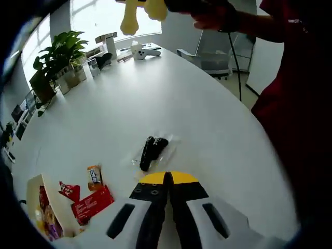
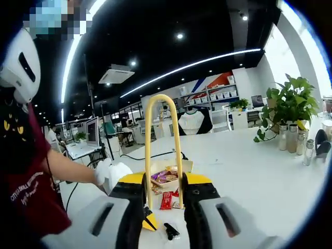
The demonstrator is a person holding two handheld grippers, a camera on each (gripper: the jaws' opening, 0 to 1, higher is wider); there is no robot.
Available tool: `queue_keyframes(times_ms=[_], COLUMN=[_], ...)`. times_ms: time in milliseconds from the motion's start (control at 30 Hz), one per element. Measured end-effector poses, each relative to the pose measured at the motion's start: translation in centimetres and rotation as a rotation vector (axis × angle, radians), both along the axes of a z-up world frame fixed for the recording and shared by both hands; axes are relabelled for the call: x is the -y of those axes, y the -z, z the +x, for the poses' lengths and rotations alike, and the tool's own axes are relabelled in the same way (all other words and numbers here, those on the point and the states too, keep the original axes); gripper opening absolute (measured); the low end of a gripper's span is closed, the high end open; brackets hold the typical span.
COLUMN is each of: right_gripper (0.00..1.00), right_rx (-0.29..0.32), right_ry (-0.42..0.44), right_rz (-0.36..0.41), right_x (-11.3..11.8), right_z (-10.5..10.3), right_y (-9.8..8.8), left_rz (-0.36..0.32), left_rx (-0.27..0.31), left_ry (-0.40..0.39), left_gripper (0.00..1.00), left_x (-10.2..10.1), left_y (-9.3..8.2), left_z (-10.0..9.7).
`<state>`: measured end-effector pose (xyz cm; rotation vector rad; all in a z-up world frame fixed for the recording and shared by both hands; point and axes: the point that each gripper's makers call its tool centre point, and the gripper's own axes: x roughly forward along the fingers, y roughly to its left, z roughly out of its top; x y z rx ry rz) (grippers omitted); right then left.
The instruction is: Place the target food into the container with the food tongs after gripping and lifting it, then release it inside without dropping or visibly crushing the food.
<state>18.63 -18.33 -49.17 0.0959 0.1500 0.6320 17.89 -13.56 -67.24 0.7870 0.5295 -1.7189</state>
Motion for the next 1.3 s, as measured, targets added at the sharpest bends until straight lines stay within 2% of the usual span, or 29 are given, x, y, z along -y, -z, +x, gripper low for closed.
queue_keyframes(times_ms=[33,67,100,233,333,400,533,733,867,1000,1167,1200,1233,1267,1300], right_gripper=[0.24,0.24,0.24,0.24,0.23,0.23,0.23,0.23,0.23,0.24,0.24,0.24,0.24,0.24,0.24], right_rx=[-0.014,-0.02,-0.014,-0.04,-0.056,-0.068,-0.093,-0.129,-0.144,-0.155,-0.16,-0.176,-0.179,-0.138,-0.165], right_ry=[-0.048,-0.068,-0.098,-0.199,-0.269,-0.309,-0.336,-0.369,-0.395,-0.394,-0.412,-0.419,-0.421,-0.42,-0.411], right_rz=[-0.039,-0.058,-0.085,-0.081,-0.095,-0.126,-0.147,-0.169,-0.203,-0.218,-0.267,-0.293,-0.293,-0.262,-0.26], right_x=[-0.5,-0.6,-0.8,-1.7,-2.5,-2.7,-2.8,-3.3,-3.7,-3.6,-3.5,-3.3,-3.3,-3.5,-3.3], right_z=[-0.1,0.0,0.1,0.2,0.3,0.6,1.7,2.3,2.3,2.6,2.5,2.2,2.1,2.2,2.1], right_y=[0.8,1.3,1.9,3.1,3.8,4.6,6.3,9.0,10.6,11.5,12.8,13.8,13.9,13.4,13.6], left_rz=[-0.023,-0.072,-0.099,-0.193,-0.233,-0.268,-0.311,-0.338,-0.349,-0.366,-0.338,-0.338,-0.335,-0.322,-0.308], left_rx=[-0.023,-0.084,-0.11,-0.14,-0.137,-0.098,-0.1,-0.031,-0.004,0.004,0.003,-0.006,-0.011,-0.01,-0.008], left_ry=[-0.012,-0.053,-0.073,-0.197,-0.282,-0.349,-0.487,-0.646,-0.704,-0.72,-0.75,-0.75,-0.75,-0.754,-0.756], left_gripper=[0.01,0.01,0.01,0.01,0.01,0.01,0.01,0.01,0.01,0.01,0.01,0.01,0.01,0.01,0.01], left_x=[-0.2,0.0,-0.1,-2.0,-3.8,-5.5,-9.0,-13.0,-14.1,-14.2,-14.8,-14.7,-14.7,-14.8,-15.0], left_y=[-0.7,-1.7,-2.4,-5.0,-6.3,-7.4,-9.1,-10.6,-11.4,-12.0,-10.9,-10.8,-10.6,-10.2,-9.9], left_z=[-0.2,-0.6,-0.7,0.1,0.7,1.4,1.7,2.4,2.8,3.1,3.2,3.0,2.9,2.8,2.7])
